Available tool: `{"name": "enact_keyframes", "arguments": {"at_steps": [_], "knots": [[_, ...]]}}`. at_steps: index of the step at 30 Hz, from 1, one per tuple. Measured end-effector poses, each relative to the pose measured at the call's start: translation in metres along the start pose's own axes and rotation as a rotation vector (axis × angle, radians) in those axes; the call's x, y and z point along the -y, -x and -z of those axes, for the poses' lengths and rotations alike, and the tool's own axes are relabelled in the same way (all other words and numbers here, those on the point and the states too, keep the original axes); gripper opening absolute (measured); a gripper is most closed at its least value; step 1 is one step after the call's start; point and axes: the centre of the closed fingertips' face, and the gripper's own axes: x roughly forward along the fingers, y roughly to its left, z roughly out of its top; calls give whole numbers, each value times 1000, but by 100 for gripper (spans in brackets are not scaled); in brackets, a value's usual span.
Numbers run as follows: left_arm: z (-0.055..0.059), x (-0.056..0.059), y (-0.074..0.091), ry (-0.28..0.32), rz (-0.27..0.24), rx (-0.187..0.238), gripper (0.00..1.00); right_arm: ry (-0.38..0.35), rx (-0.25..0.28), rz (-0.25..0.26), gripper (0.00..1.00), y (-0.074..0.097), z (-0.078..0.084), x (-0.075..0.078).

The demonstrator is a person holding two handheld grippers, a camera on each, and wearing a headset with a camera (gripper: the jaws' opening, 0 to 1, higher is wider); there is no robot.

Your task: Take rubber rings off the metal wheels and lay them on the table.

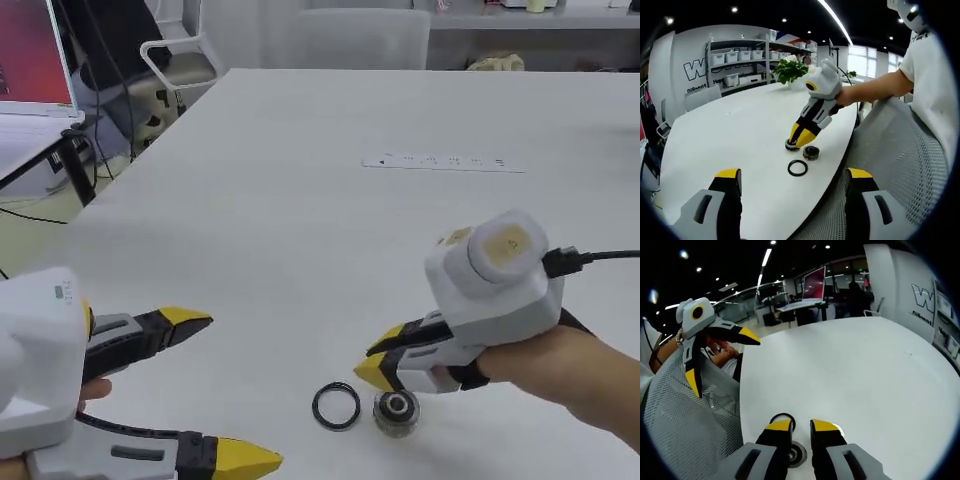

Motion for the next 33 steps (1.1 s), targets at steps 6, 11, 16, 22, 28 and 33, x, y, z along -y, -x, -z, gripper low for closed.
{"name": "enact_keyframes", "arguments": {"at_steps": [6, 11, 16, 22, 28, 33], "knots": [[-13, -2, -3, -36, 25, 1, 84, -29, 53, 37, 12, 13, -4, 20], [-41, -10, -6, -77, 36, 43, 84, -53, 68, 64, 12, 21, 0, 33], [-68, -16, -16, -133, 57, 75, 85, -75, 60, 81, 12, 24, 9, 43], [-94, -14, -36, -198, 104, 110, 84, -41, 15, 89, 12, 24, 25, 49], [-114, -12, -64, -238, 149, 128, 79, -25, -35, 70, 12, 21, 40, 47], [-115, -14, -91, -261, 167, 107, 73, -21, -61, 59, 13, 18, 48, 45]]}}
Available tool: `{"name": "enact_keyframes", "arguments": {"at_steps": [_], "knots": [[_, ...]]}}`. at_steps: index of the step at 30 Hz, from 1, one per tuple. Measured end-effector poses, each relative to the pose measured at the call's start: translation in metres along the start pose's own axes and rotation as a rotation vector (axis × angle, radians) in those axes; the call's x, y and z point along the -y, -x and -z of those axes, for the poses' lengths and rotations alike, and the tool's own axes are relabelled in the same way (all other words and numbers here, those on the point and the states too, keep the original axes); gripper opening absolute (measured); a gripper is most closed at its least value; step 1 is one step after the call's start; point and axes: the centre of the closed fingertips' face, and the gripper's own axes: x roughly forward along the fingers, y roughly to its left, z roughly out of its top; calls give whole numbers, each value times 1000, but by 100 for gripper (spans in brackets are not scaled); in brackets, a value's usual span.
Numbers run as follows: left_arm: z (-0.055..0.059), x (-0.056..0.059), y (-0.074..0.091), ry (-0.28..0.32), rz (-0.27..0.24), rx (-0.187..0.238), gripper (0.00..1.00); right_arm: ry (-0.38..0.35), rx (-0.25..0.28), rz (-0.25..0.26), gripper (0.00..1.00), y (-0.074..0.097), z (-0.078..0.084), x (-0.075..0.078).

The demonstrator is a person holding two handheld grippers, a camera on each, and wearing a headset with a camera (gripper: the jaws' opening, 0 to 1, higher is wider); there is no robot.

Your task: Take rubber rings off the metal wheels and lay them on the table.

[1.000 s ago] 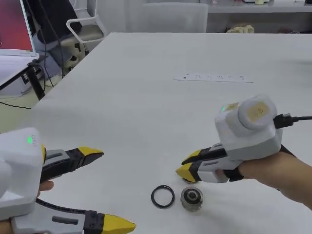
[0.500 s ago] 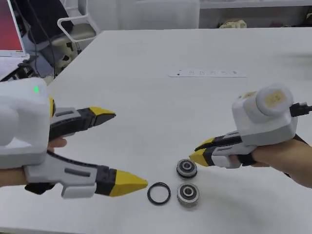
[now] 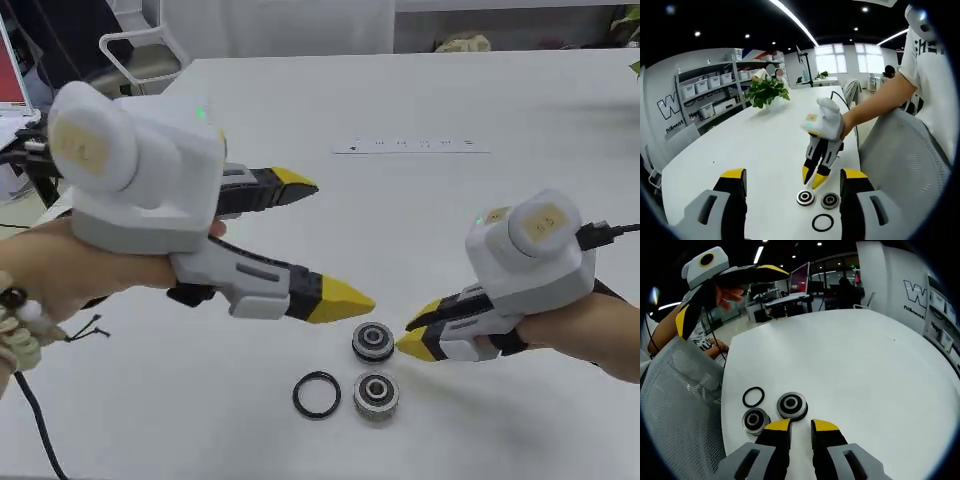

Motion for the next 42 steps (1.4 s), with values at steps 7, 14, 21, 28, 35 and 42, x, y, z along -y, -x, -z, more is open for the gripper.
{"name": "enact_keyframes", "arguments": {"at_steps": [7, 14, 21, 28, 35, 42], "knots": [[14, -10, -32, 21, -20, 8, 70, 1, -14, -12, 13, -3, 4, -3], [50, -22, -41, 68, -115, -6, 64, -1, -6, -22, 14, -6, 3, -5], [71, -13, -44, 99, -111, -24, 47, 4, 4, -26, 17, -10, 2, -7], [91, 3, -56, 81, -68, -94, 41, 13, 7, -29, 20, -14, 1, -9], [100, 15, -65, 61, -32, -127, 26, 25, 6, -32, 21, -15, 1, -11], [103, 23, -68, 84, -8, -131, 17, 26, 10, -32, 21, -15, 1, -11]]}}
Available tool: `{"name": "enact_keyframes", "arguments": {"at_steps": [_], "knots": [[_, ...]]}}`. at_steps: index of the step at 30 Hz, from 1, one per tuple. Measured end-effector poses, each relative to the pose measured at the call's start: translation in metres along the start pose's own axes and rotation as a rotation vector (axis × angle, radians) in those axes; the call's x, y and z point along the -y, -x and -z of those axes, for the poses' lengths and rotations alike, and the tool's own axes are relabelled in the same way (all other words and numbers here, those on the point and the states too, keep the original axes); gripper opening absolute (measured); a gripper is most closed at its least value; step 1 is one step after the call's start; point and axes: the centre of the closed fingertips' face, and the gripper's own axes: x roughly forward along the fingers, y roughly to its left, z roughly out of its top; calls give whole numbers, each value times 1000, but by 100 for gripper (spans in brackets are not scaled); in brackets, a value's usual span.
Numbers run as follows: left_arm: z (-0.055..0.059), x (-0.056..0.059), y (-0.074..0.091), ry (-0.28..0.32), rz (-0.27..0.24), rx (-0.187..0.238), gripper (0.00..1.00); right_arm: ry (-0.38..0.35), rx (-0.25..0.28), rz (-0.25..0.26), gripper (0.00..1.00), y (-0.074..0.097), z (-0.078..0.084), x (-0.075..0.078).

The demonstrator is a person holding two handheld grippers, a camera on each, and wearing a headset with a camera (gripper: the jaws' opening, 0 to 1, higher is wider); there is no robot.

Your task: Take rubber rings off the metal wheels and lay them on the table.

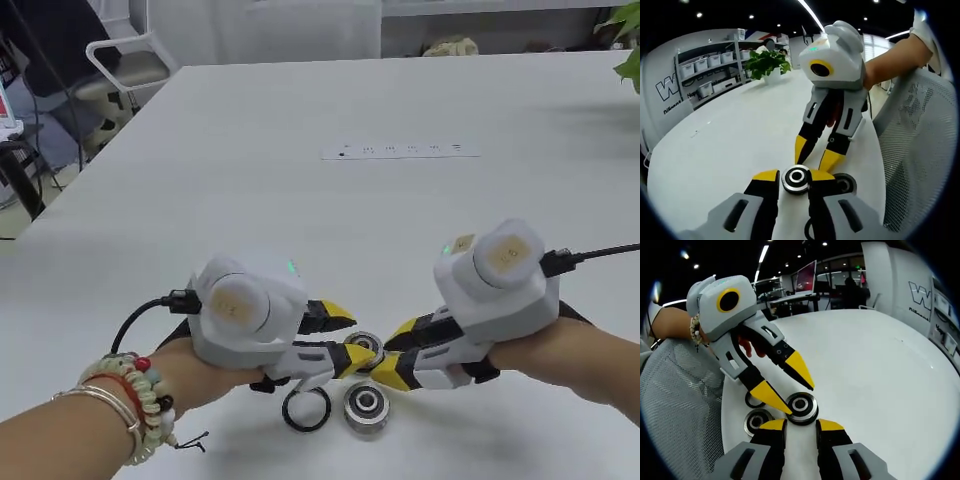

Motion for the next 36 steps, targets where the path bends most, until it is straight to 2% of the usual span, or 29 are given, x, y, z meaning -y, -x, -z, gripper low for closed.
{"name": "enact_keyframes", "arguments": {"at_steps": [7, 14, 18, 19, 30, 36], "knots": [[5, 4, -2, 27, 17, -9, 10, -5, 6, -2, 21, 0, -1, 0], [5, 4, -2, 76, 13, -10, 9, -8, 6, -1, 20, -1, -1, 0], [5, 3, -2, 77, 11, -9, 8, -4, 3, 0, 18, -2, 0, 0], [6, 3, -2, 56, 8, -10, 8, -4, 3, -2, 18, -2, 1, 0], [6, 4, -2, 64, 13, -11, 8, -1, 6, -14, 16, 0, 0, 0], [6, 4, -2, 63, 13, -11, 8, 0, 3, -20, 9, 2, 1, -1]]}}
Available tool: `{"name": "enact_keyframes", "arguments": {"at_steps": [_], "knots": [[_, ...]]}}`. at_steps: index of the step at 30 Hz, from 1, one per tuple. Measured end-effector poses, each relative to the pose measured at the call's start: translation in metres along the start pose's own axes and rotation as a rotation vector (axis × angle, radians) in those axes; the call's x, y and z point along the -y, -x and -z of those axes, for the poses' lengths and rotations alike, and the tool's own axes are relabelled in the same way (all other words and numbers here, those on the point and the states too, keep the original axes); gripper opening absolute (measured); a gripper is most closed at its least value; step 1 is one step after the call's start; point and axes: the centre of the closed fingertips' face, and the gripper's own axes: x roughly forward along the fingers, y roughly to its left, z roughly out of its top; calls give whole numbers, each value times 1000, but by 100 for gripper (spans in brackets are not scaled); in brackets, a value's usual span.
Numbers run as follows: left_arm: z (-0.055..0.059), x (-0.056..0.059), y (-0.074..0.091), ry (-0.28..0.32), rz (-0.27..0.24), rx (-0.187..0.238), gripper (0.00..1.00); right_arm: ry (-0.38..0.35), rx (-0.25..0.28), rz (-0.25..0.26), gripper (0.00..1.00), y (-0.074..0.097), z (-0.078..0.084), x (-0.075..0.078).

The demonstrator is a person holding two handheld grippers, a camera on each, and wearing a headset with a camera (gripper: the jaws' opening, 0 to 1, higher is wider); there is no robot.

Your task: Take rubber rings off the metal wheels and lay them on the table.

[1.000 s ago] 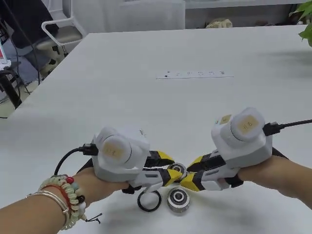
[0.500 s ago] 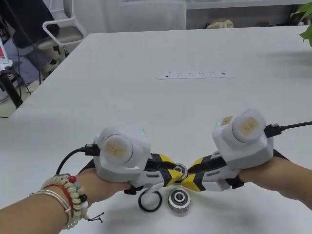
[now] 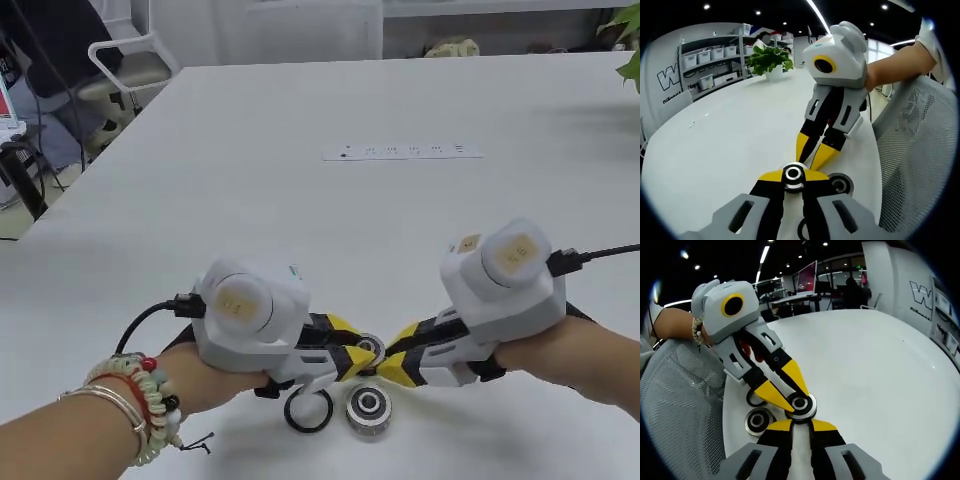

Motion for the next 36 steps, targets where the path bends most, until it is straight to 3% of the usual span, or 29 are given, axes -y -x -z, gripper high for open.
{"name": "enact_keyframes", "arguments": {"at_steps": [5, 7, 8, 15, 27, 36], "knots": [[0, 0, 0, 5, -1, 0, 8, 15, -4, 1, 8, 0, 0, 0], [0, 0, 1, 7, 4, 1, 8, 67, -8, 56, 0, 1, 0, 10], [0, 0, 1, 7, 4, 2, 8, 39, -10, 11, 0, 0, 1, 1], [1, 0, 1, 9, 4, 3, 8, 54, -16, 27, 0, 1, 1, 5], [1, -1, 1, 2, 2, -2, 7, -148, 6, 30, 0, 4, 1, 12], [1, -1, 1, -1, 3, -1, 7, -190, 13, 22, 0, 4, 1, 11]]}}
